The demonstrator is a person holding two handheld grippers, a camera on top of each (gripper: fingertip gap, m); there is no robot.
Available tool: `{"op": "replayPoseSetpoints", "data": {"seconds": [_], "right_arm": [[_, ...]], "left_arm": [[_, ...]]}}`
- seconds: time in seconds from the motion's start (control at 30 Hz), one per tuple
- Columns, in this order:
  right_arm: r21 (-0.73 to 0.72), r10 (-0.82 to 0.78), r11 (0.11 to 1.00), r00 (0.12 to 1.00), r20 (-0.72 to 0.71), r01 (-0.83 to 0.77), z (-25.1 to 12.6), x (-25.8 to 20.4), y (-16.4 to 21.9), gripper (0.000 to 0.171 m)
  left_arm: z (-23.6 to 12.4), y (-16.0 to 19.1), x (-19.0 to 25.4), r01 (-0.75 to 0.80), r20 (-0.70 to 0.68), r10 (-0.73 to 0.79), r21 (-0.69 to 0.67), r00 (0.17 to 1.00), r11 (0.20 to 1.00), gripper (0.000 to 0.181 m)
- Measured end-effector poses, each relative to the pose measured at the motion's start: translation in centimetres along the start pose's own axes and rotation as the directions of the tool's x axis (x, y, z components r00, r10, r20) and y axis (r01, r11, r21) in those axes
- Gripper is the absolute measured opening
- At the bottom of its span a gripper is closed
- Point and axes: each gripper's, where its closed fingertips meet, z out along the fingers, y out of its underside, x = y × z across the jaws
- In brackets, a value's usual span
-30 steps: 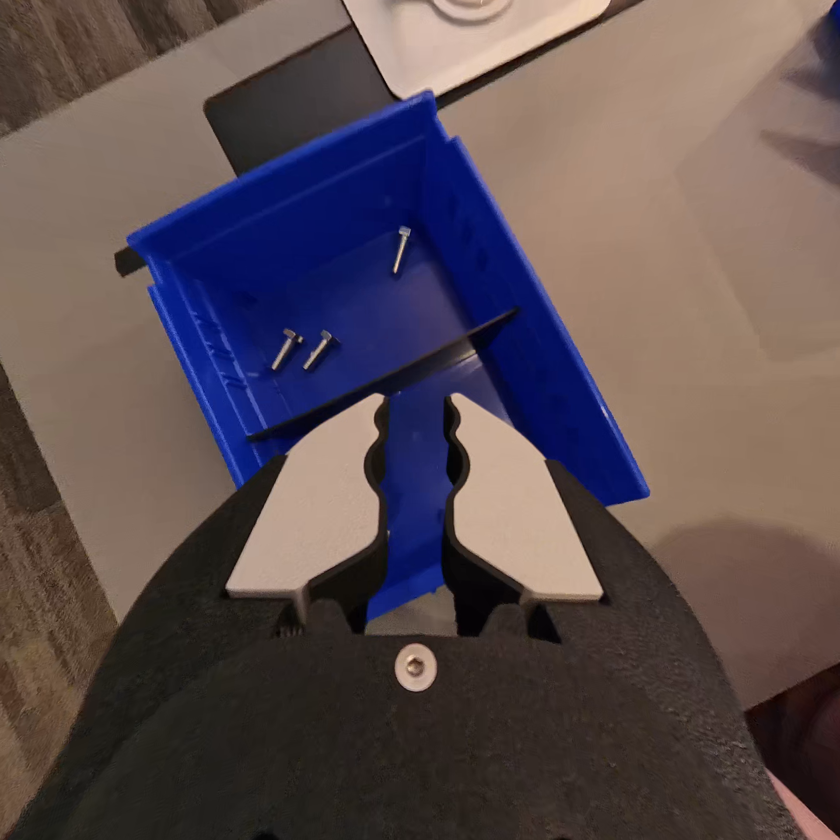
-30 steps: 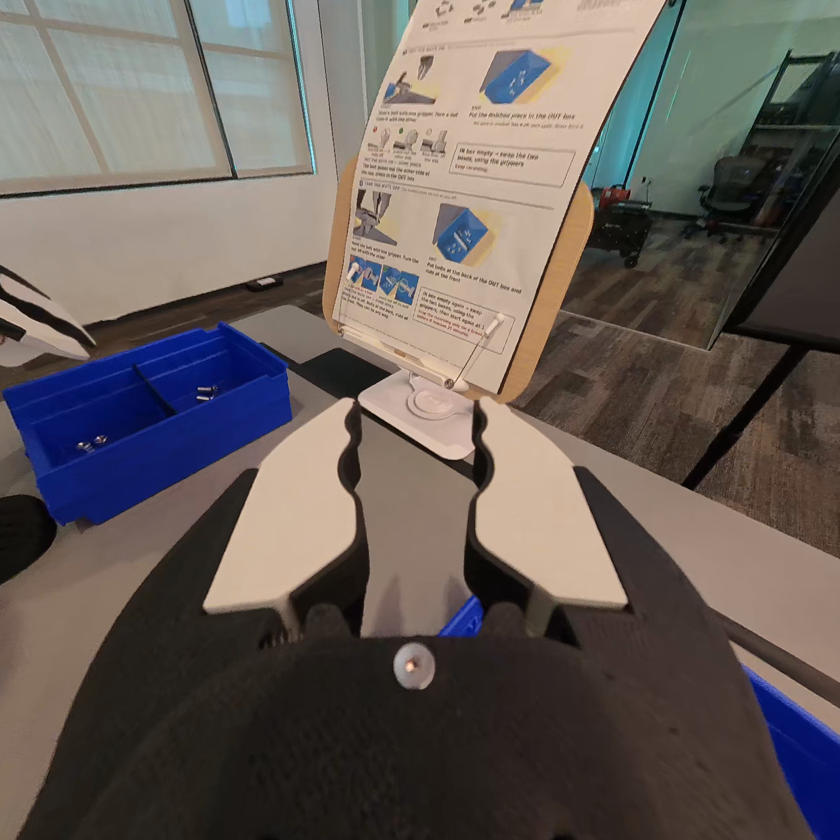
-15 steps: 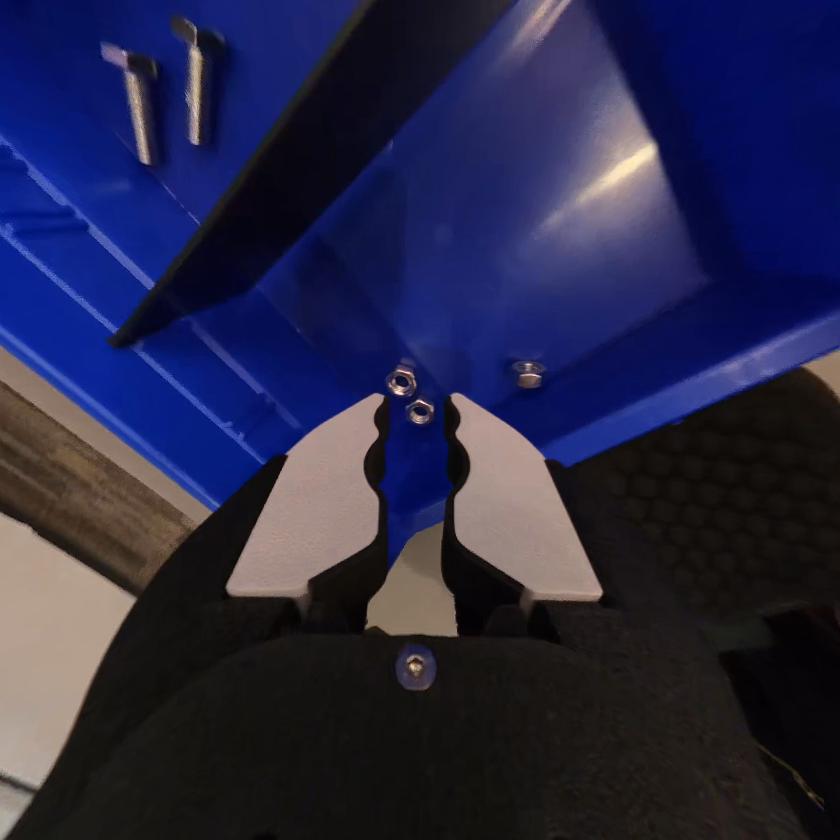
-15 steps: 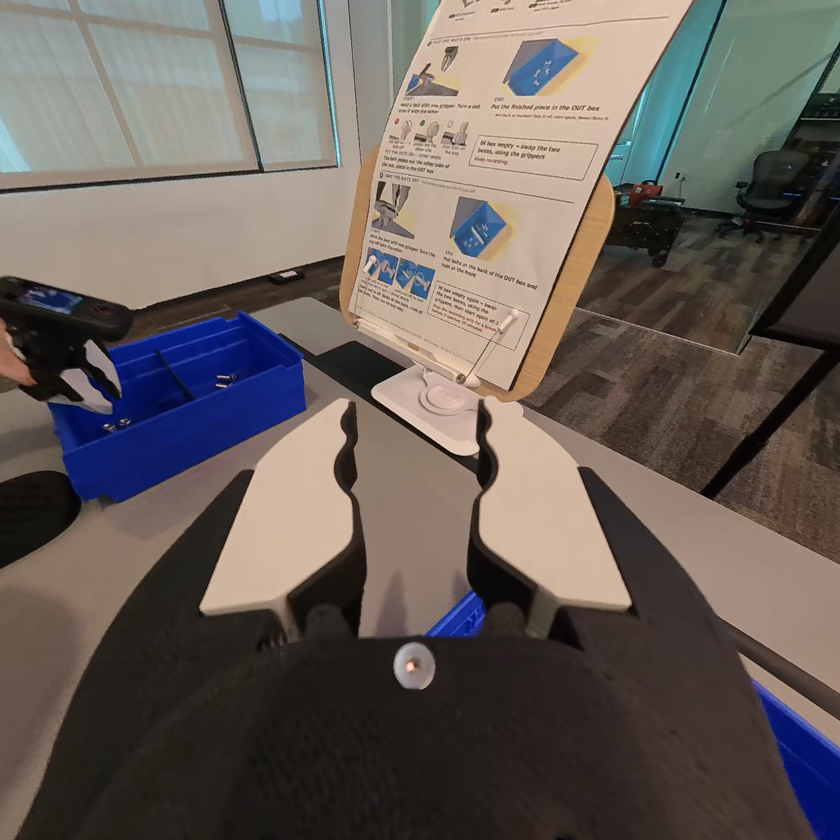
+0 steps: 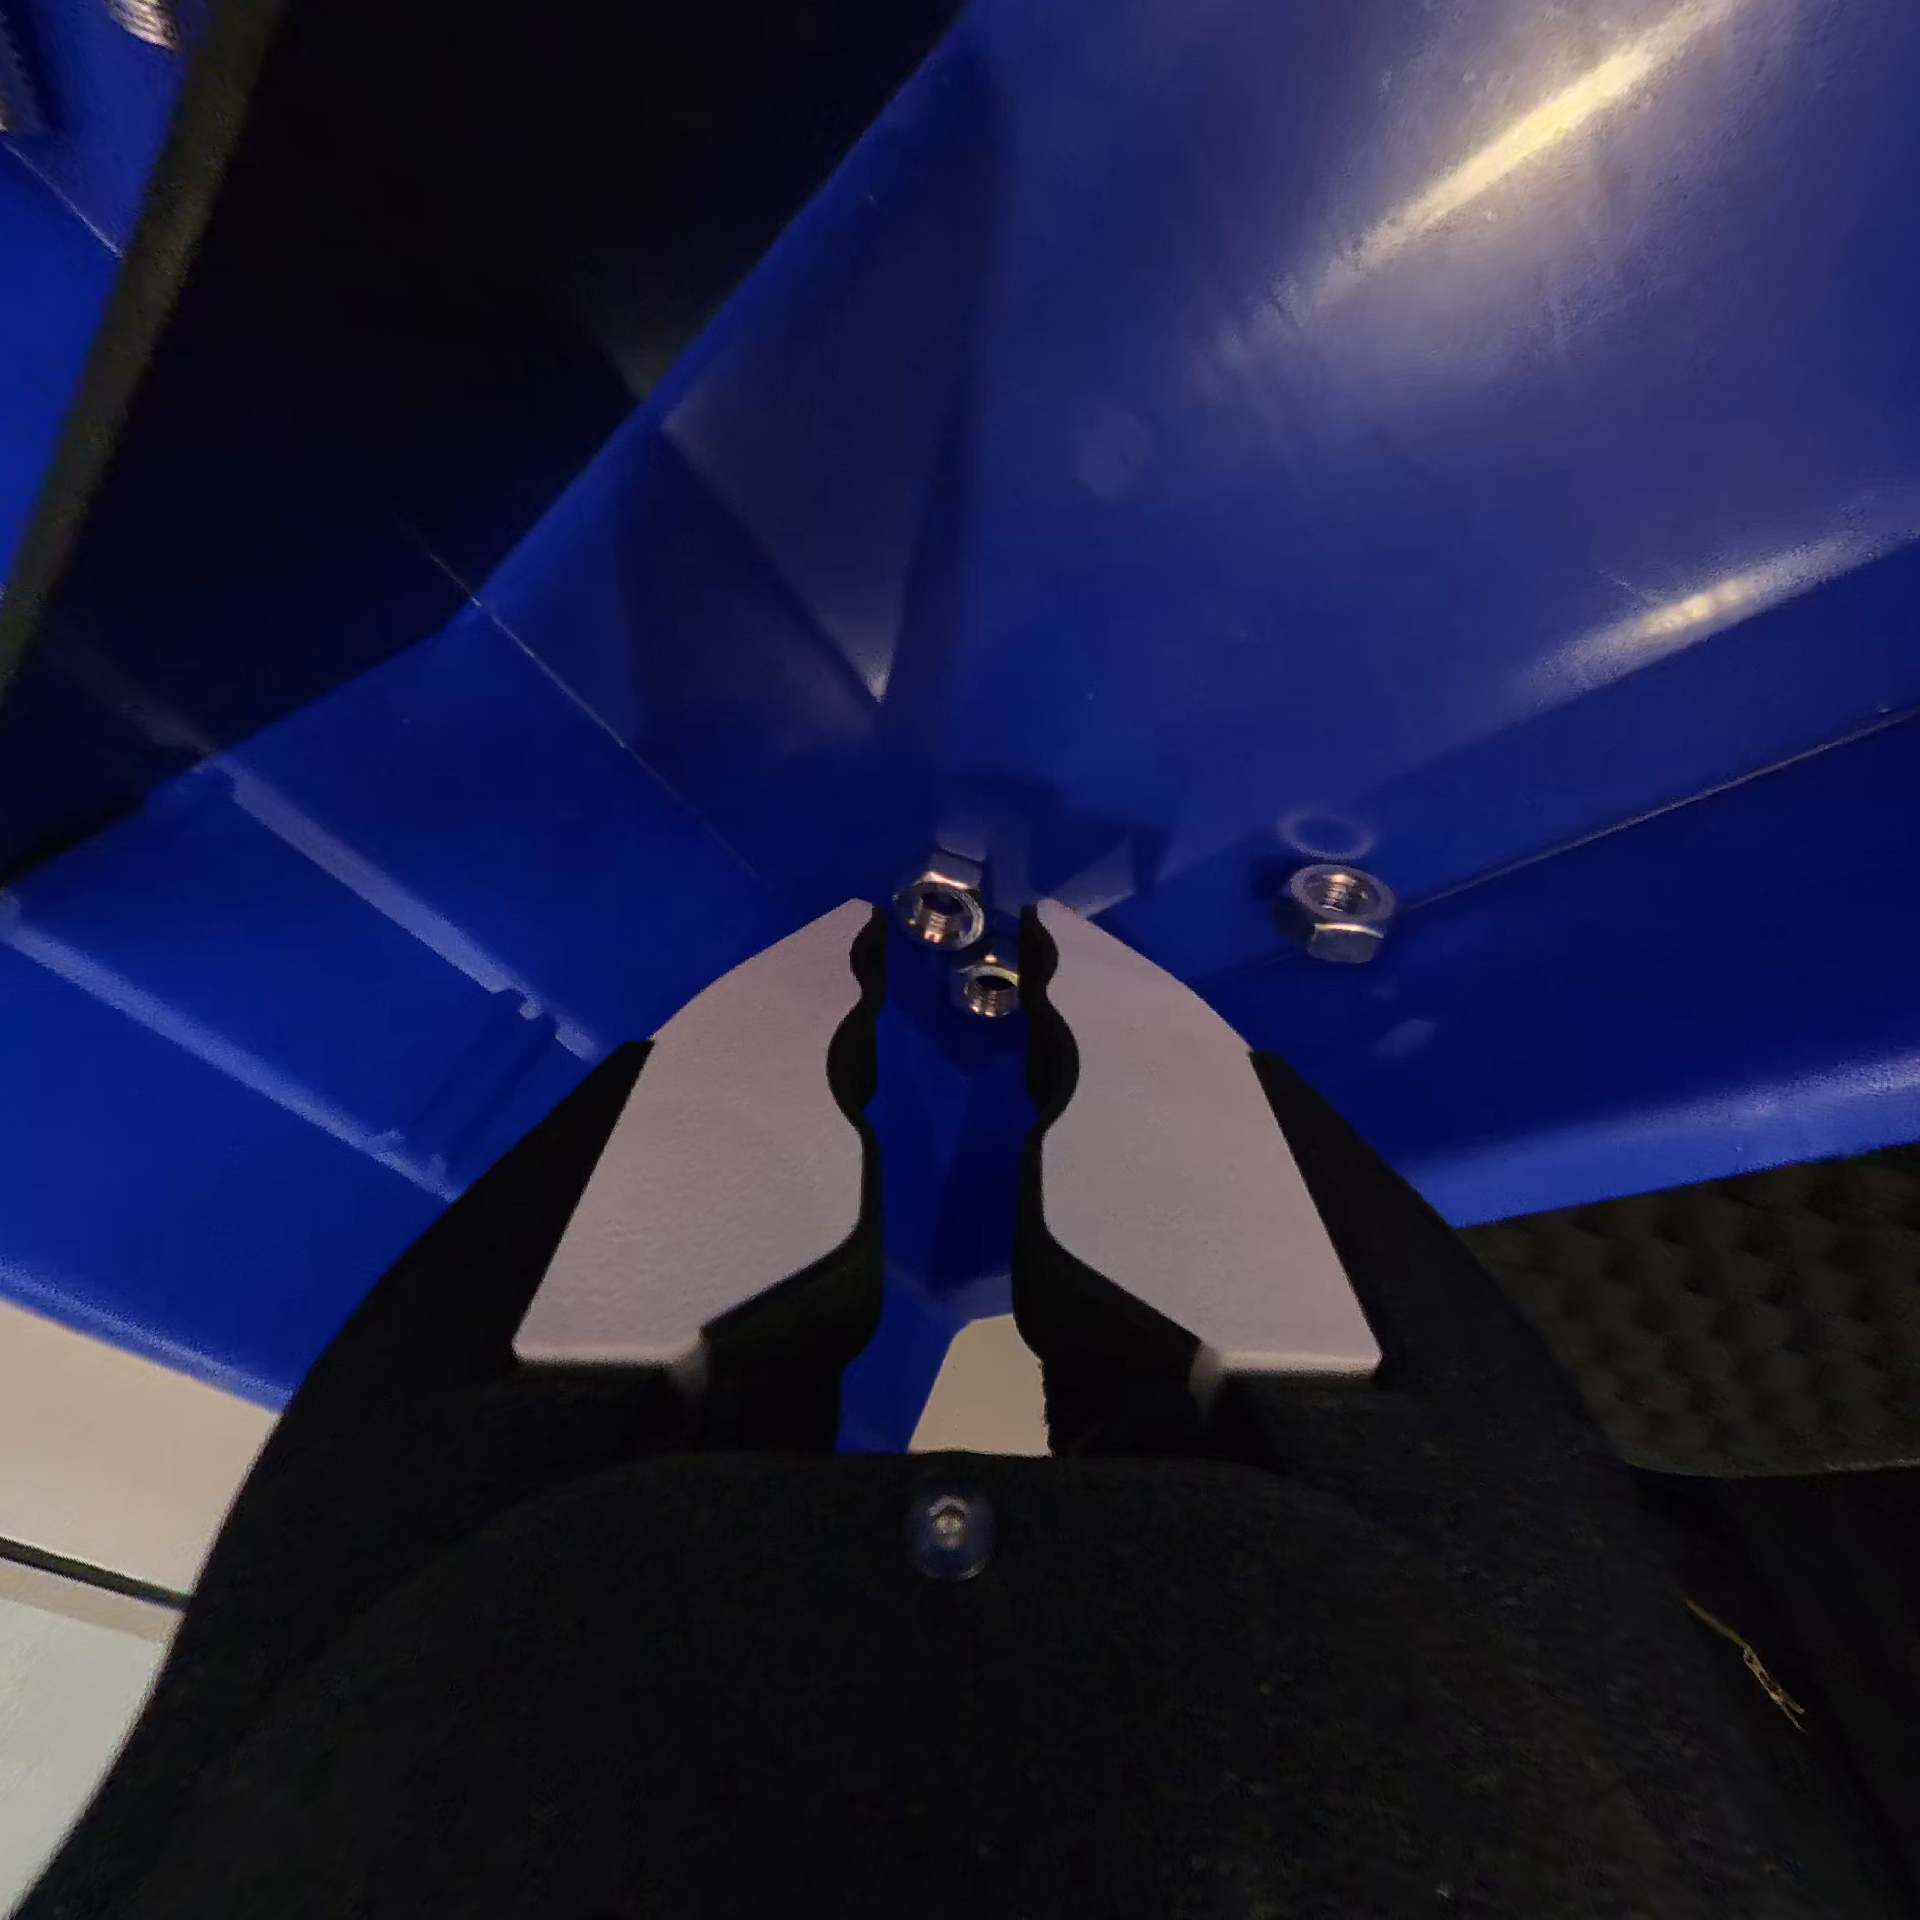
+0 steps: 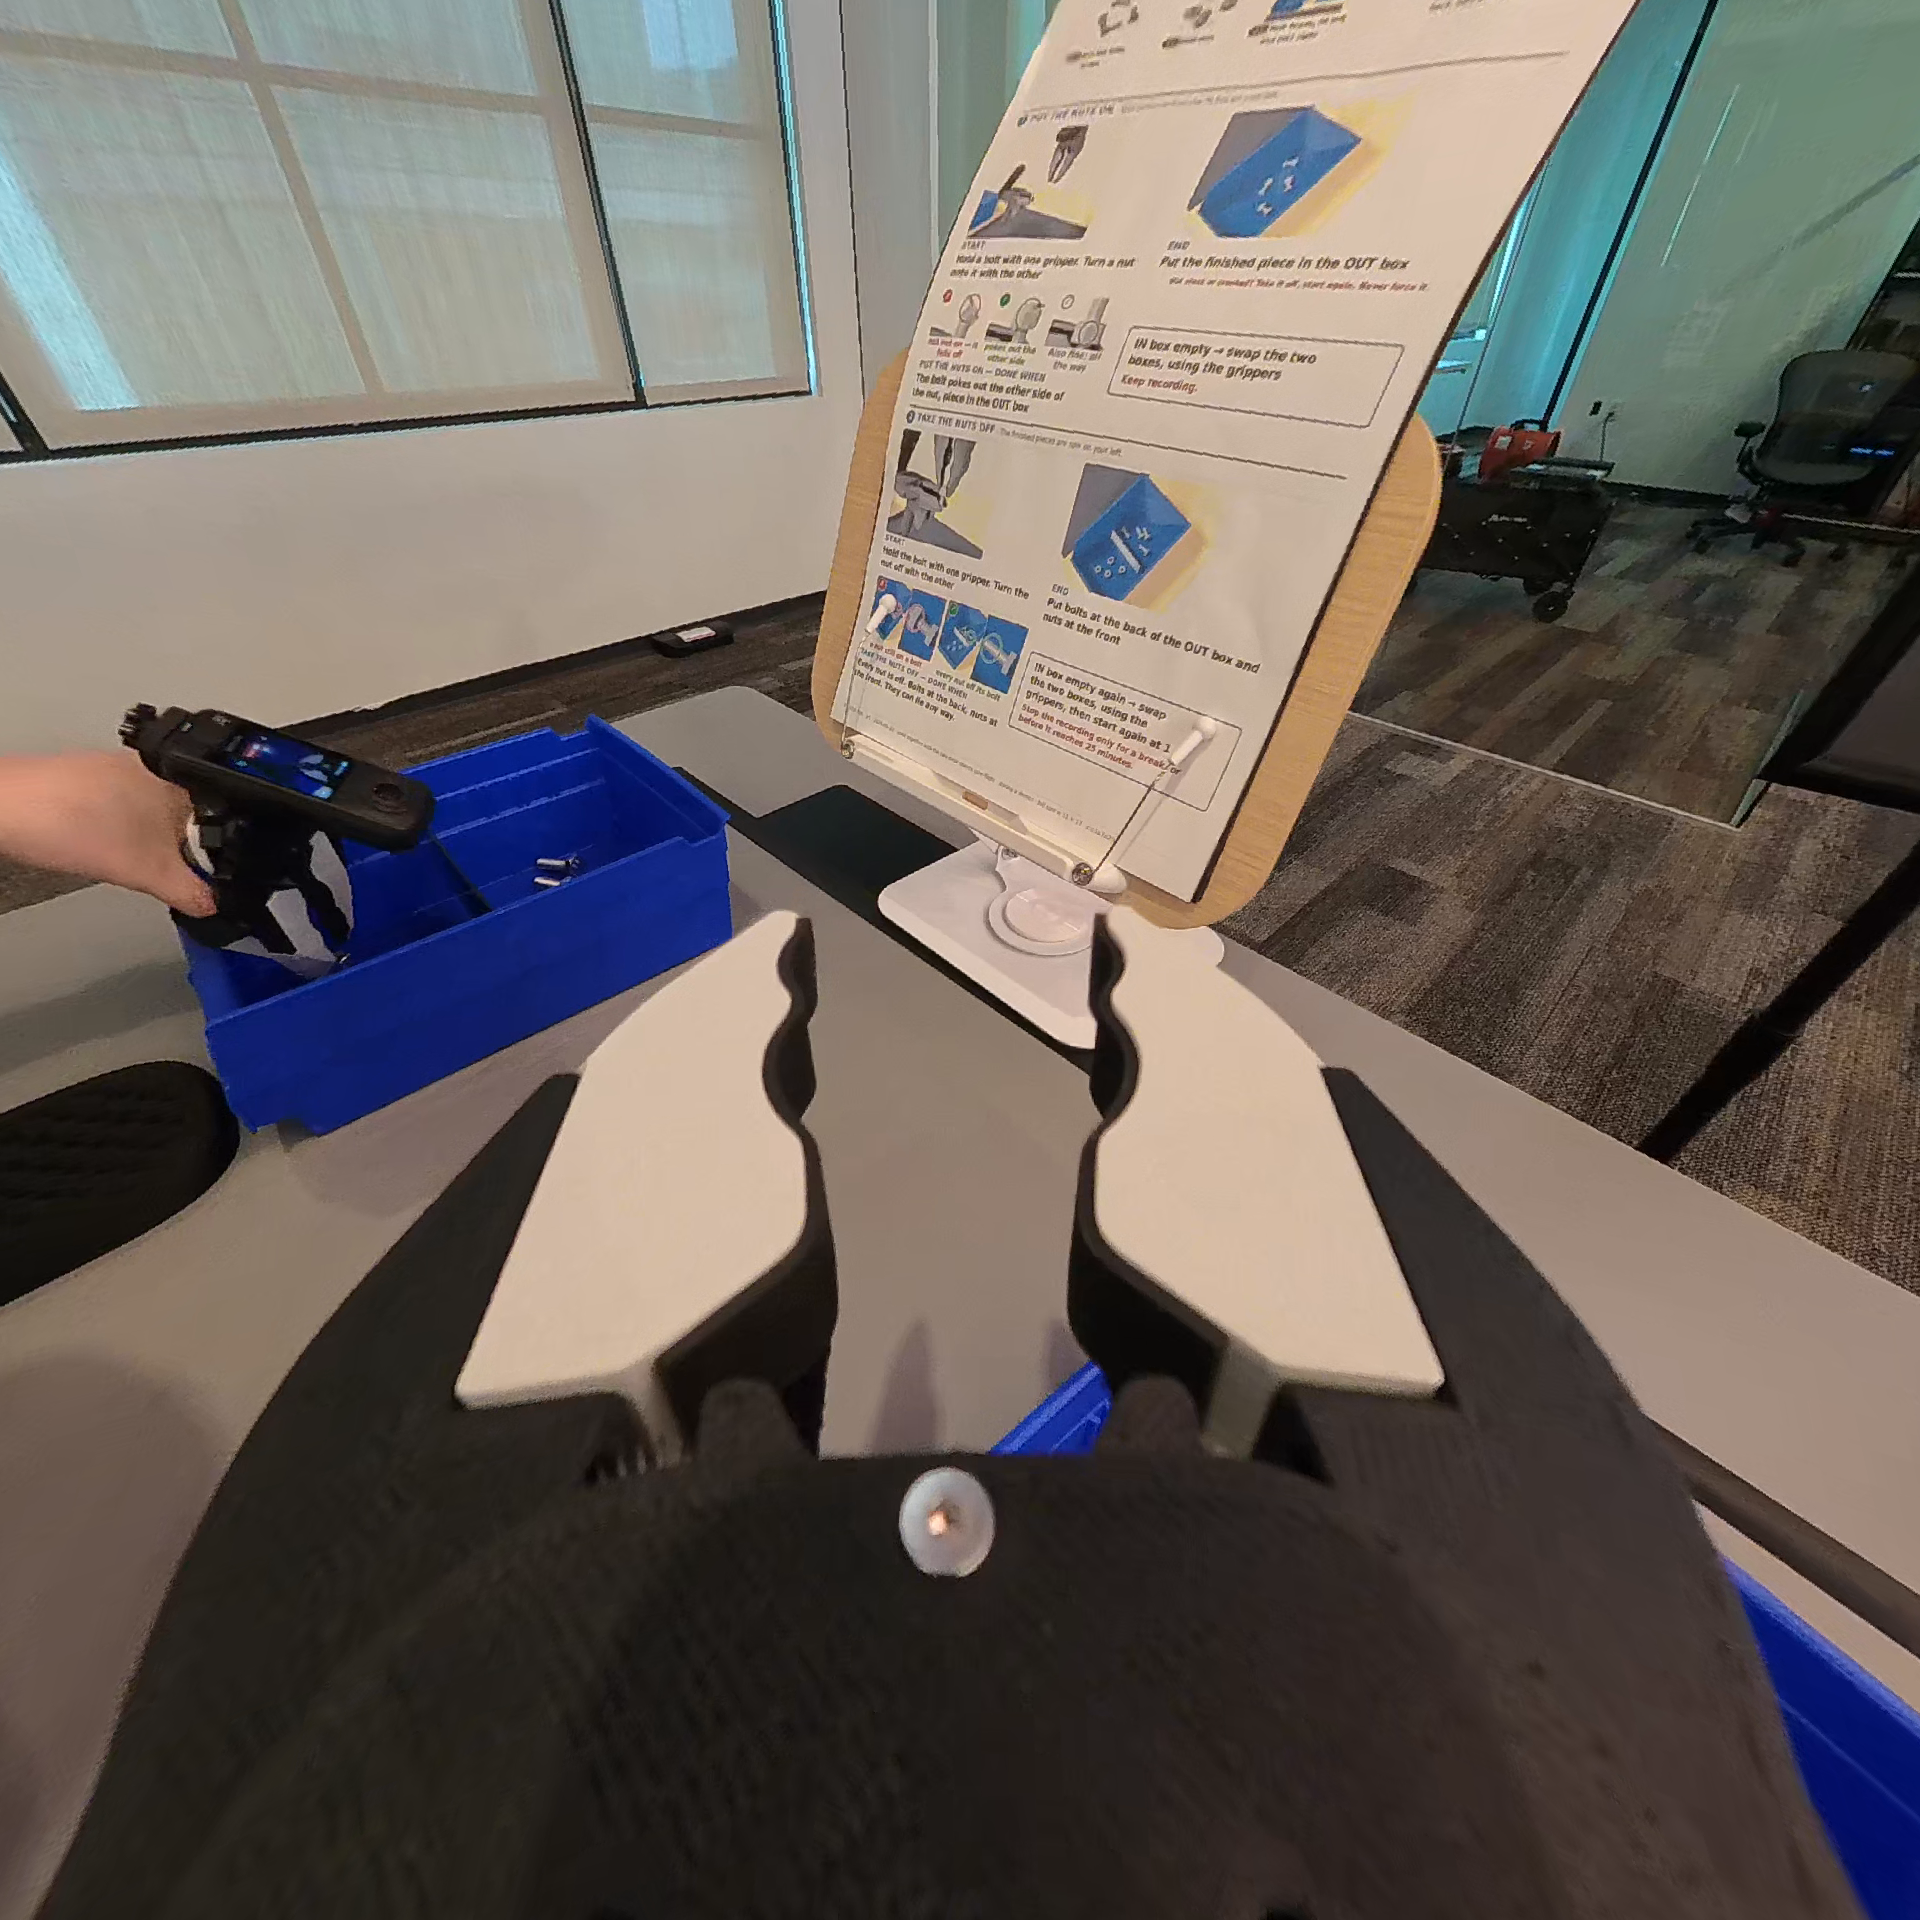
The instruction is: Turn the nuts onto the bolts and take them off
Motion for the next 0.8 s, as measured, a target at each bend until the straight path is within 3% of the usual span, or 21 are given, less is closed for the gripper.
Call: {"op": "replayPoseSetpoints", "data": {"seconds": [0.37, 0.47, 0.7, 0.8], "right_arm": [[-0.029, -0.024, 0.999, 0.999, 0.024, 0.025, 0.4, -0.8, 0.3, 0.052], [-0.027, -0.027, 0.999, 0.999, 0.027, 0.028, 0.3, -0.9, 0.2, 0.052], [0.003, -0.024, 1.000, 0.999, 0.029, 0.024, -0.4, -0.9, -0.5, 0.052], [0.017, -0.022, 1.000, 0.999, 0.031, 0.021, -0.7, -1.0, -0.8, 0.051]], "left_arm": [[0.5, 0.1, 0.2, 0.021, -0.042, -0.024, -0.050, 0.999, 0.999, 0.018], [-0.3, -0.4, 0.5, 0.012, -0.049, -0.011, 0.011, 0.999, 1.000, 0.018], [-8.0, -3.0, 1.2, -0.110, 0.073, 0.093, 0.290, 0.993, 0.951, 0.018], [-13.2, -5.4, 4.8, -0.201, 0.079, 0.185, 0.431, 0.980, 0.880, 0.018]]}}
